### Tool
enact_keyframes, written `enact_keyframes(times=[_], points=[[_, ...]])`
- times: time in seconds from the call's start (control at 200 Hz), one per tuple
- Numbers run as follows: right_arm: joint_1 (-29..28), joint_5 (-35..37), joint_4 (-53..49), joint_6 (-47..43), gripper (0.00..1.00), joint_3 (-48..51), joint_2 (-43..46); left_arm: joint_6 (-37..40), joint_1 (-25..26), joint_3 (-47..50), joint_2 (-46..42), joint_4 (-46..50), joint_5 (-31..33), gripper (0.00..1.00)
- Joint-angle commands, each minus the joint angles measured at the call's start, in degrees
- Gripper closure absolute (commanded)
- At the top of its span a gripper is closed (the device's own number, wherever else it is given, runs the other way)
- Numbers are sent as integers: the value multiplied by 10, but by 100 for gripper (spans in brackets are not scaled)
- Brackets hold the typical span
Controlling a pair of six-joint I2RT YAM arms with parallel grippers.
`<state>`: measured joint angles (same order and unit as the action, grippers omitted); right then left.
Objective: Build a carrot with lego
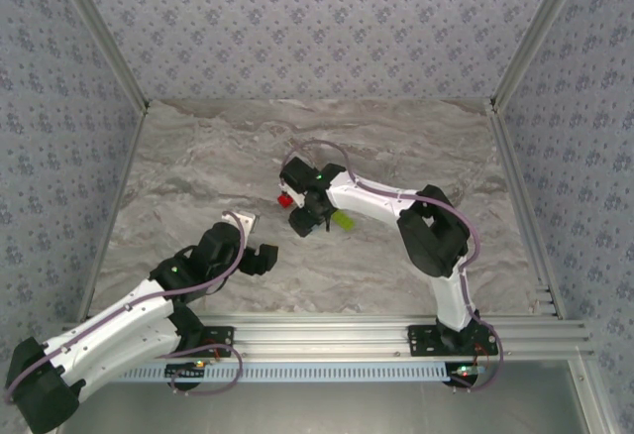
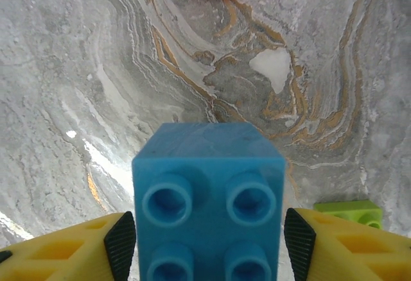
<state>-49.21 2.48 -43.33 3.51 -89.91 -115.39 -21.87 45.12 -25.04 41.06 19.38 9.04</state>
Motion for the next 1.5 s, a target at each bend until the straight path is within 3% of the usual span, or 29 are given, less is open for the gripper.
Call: enact_keyframes(times=[0.0, 0.26, 0.43, 0.63, 0.814, 1.494], points=[[2, 18, -42, -12, 31, -43, 29, 10, 4, -9, 4, -13, 0, 11], [7, 29, -115, -37, 27, -172, 10, 10, 4, -9, 3, -13, 0, 11], [18, 11, -223, -49, 26, -363, -130, 7, 4, -6, -20, -4, 10, 11], [28, -34, -249, -57, 26, -503, -256, 3, 4, 5, -57, 0, 19, 11], [41, -79, -217, -53, 27, -491, -276, 6, 4, -5, -18, -8, 10, 11], [42, -101, -179, -55, 28, -477, -328, 8, 4, -9, 1, -12, 8, 11]])
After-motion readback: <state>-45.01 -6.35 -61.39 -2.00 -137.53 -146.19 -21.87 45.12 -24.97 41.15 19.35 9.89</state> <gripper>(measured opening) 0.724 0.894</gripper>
